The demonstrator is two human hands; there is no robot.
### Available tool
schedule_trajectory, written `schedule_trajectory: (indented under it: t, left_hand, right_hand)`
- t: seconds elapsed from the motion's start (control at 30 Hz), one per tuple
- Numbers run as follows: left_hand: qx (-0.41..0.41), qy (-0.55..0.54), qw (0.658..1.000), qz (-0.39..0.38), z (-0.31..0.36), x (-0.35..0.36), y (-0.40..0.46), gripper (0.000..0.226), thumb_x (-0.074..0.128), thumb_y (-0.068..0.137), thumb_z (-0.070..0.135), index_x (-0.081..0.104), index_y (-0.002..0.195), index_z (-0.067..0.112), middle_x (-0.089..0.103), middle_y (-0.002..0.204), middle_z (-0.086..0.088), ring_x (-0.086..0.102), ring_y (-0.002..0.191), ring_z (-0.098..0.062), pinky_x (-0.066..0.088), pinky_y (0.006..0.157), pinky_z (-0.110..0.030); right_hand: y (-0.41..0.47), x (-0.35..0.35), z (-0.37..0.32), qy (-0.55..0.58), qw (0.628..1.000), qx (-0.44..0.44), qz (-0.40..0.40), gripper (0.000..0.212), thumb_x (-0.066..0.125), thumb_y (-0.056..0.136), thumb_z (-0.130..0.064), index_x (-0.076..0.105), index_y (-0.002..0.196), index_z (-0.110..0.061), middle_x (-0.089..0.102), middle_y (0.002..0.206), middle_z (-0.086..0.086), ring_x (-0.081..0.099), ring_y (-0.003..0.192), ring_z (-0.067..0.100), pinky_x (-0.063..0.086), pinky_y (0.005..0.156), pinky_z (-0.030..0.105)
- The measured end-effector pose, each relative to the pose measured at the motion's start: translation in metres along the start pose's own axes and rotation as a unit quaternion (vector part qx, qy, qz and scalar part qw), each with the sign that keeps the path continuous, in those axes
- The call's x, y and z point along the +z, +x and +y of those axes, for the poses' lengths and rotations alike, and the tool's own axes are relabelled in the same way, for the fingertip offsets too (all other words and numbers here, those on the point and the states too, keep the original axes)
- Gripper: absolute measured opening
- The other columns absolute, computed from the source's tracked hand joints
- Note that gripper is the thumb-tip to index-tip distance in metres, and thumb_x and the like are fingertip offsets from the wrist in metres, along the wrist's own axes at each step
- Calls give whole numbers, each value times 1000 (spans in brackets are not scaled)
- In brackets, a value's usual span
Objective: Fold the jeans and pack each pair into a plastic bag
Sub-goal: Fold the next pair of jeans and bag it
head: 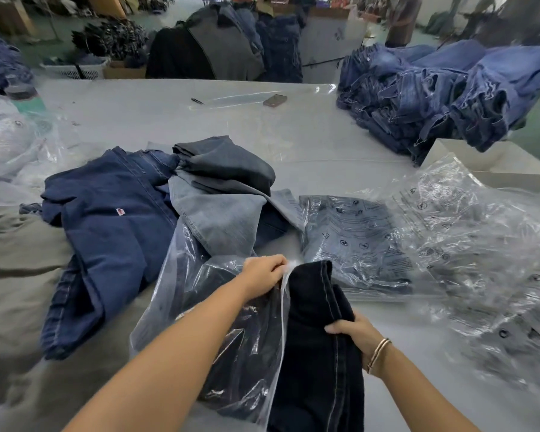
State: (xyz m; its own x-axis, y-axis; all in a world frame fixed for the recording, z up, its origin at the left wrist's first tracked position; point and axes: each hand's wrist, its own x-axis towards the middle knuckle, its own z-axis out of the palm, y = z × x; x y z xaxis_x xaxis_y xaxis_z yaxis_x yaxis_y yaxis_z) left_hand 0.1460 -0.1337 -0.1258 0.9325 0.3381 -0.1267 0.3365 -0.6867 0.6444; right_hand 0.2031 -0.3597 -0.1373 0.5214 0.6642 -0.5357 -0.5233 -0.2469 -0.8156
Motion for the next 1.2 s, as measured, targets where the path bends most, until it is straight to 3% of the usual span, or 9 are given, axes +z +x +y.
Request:
schedule_trajectory:
  t: [0.23, 0.4, 0.57, 0.67, 0.77, 0.87, 1.0, 1.13, 1.2]
  left_hand:
    - [103, -143, 984, 2, 46, -19, -5, 16, 52, 97, 18, 67, 95, 11, 63, 81, 5, 54, 76, -7, 45, 77, -32]
    - [129, 14, 990, 47, 61, -26, -2, 27, 50, 97, 22, 64, 119, 16, 66, 119, -2, 57, 113, -20, 40, 99, -38]
    - [74, 41, 987, 137, 43, 40, -63, 53, 56, 85, 48, 51, 132, 24, 46, 124, 1, 43, 116, -19, 35, 100, -35]
    - [-45, 135, 989, 35, 16, 92, -112, 88, 39, 74, 76, 24, 148, 30, 35, 126, 4, 37, 117, -19, 33, 97, -33]
    - [-63, 161, 984, 44, 4, 117, -133, 75, 36, 91, 59, 5, 153, 31, 38, 125, 4, 42, 113, -18, 35, 92, -30]
    - [-71, 106, 986, 103, 5, 108, -128, 49, 28, 103, 32, 19, 151, 35, 50, 120, 4, 55, 105, -17, 43, 83, -29]
    - [-5, 53, 993, 107, 32, 89, -136, 47, 32, 100, 31, 28, 147, 40, 54, 114, 9, 59, 97, -19, 47, 80, -33]
    - [96, 144, 978, 117, 56, 80, -156, 56, 81, 63, 38, 68, 118, 32, 67, 88, 21, 61, 55, -1, 46, 48, -15]
    - [132, 126, 973, 139, 60, 70, -161, 58, 79, 66, 33, 67, 122, 25, 68, 91, 16, 62, 58, -3, 46, 49, -15]
  right_hand:
    - [6, 41, -17, -111, 992, -54, -12, 20, 71, 82, -10, 66, 96, -23, 74, 80, -4, 71, 76, 15, 55, 70, 27]
    - [26, 45, -17, -104, 982, -120, 101, 22, 66, 86, -8, 62, 107, -13, 69, 84, -4, 64, 77, 11, 48, 61, 14]
    - [32, 5, 13, 37, 994, 16, 104, 38, 69, 84, -18, 57, 118, -6, 69, 101, 20, 68, 80, 30, 57, 69, 37]
    - [16, -5, 43, -62, 990, 122, 40, 56, 84, 65, -29, 63, 114, -13, 73, 98, 13, 71, 86, 28, 58, 70, 39]
    - [16, -1, 59, -145, 981, 117, 49, 43, 80, 73, -23, 63, 111, -17, 74, 95, 9, 70, 91, 28, 57, 79, 44]
    - [13, 8, 58, -106, 986, 77, 100, 29, 66, 82, -2, 63, 110, -4, 74, 86, 13, 70, 81, 29, 56, 66, 34]
    - [4, 27, 55, 57, 988, 59, 129, 9, 64, 79, 4, 66, 87, 1, 70, 70, 20, 69, 57, 30, 53, 47, 29]
    - [2, 50, 54, 72, 986, 55, 143, 17, 57, 84, 4, 57, 70, -3, 55, 46, 7, 55, 38, 18, 45, 38, 21]
    - [2, 55, 52, 107, 981, 58, 150, 22, 52, 89, 2, 55, 68, -4, 54, 44, 7, 55, 36, 18, 44, 36, 21]
